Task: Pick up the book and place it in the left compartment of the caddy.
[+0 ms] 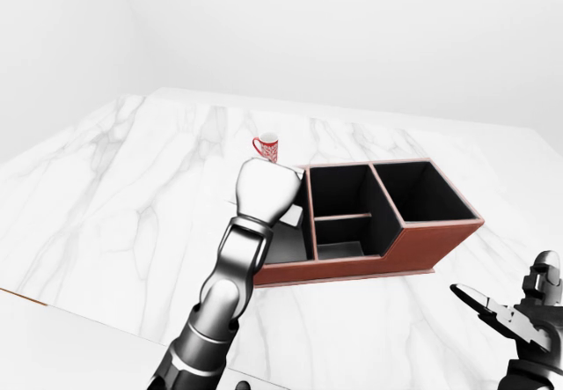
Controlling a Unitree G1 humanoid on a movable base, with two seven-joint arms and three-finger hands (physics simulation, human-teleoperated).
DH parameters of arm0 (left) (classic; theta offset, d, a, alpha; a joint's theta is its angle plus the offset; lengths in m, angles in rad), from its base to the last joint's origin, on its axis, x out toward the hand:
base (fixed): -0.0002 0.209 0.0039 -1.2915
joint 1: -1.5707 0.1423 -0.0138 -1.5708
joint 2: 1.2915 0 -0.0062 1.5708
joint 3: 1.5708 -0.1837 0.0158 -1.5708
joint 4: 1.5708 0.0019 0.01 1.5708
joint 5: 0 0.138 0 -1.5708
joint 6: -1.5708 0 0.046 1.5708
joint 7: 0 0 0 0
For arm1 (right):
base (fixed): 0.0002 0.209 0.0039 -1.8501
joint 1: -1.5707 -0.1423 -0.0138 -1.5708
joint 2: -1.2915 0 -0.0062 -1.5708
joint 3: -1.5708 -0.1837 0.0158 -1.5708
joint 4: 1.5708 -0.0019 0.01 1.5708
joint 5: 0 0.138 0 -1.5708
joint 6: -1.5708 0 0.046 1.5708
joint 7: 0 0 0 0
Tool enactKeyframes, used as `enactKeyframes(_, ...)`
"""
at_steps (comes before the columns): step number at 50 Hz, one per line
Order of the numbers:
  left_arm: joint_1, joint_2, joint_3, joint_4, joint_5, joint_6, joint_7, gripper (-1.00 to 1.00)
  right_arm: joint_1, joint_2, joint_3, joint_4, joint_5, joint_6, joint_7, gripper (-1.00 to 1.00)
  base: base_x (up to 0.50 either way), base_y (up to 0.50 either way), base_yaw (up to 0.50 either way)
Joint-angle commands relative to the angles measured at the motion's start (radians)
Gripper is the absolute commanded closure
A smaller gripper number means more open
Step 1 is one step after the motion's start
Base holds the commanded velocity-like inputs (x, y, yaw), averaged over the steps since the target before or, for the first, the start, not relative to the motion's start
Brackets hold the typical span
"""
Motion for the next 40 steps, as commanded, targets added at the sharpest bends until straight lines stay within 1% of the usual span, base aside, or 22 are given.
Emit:
enactKeyframes(1,-0.025,0.006,0.011,0.055,-0.022,0.0,0.055,1.0,-0.002,0.001,0.0,0.008,-0.004,0.0,0.004,-1.0,0.0,0.0,0.0)
enactKeyframes(3,-0.031,0.009,0.015,0.075,-0.033,0.0,0.071,1.0,0.0,0.001,0.001,0.003,-0.003,0.0,0.002,-1.0,0.0,0.0,0.0)
enactKeyframes(9,-0.036,0.01,0.017,0.108,-0.043,0.0,0.087,1.0,-0.001,0.0,0.003,0.008,-0.004,0.0,0.001,-1.0,0.0,0.0,0.0)
enactKeyframes(15,-0.055,0.017,0.033,0.146,-0.066,0.0,0.105,1.0,-0.002,-0.001,0.004,0.011,-0.005,0.0,0.001,-1.0,0.0,0.0,0.0)
enactKeyframes(22,-0.088,0.026,0.057,0.252,-0.102,0.0,0.159,1.0,-0.002,-0.005,0.005,0.009,-0.001,0.0,-0.004,-1.0,0.0,0.0,0.0)
enactKeyframes(31,-0.105,0.035,0.063,0.316,-0.128,0.0,0.189,1.0,-0.005,-0.005,0.012,0.022,-0.008,0.0,-0.002,-1.0,0.0,0.0,0.0)
enactKeyframes(32,-0.113,0.035,0.071,0.353,-0.142,0.0,0.214,1.0,-0.005,-0.006,0.011,0.023,-0.008,0.0,-0.002,-1.0,0.0,0.0,0.0)
enactKeyframes(40,-0.127,0.043,0.074,0.41,-0.169,0.0,0.229,1.0,-0.004,-0.004,0.008,0.012,-0.005,0.0,-0.003,-1.0,0.0,0.0,0.0)
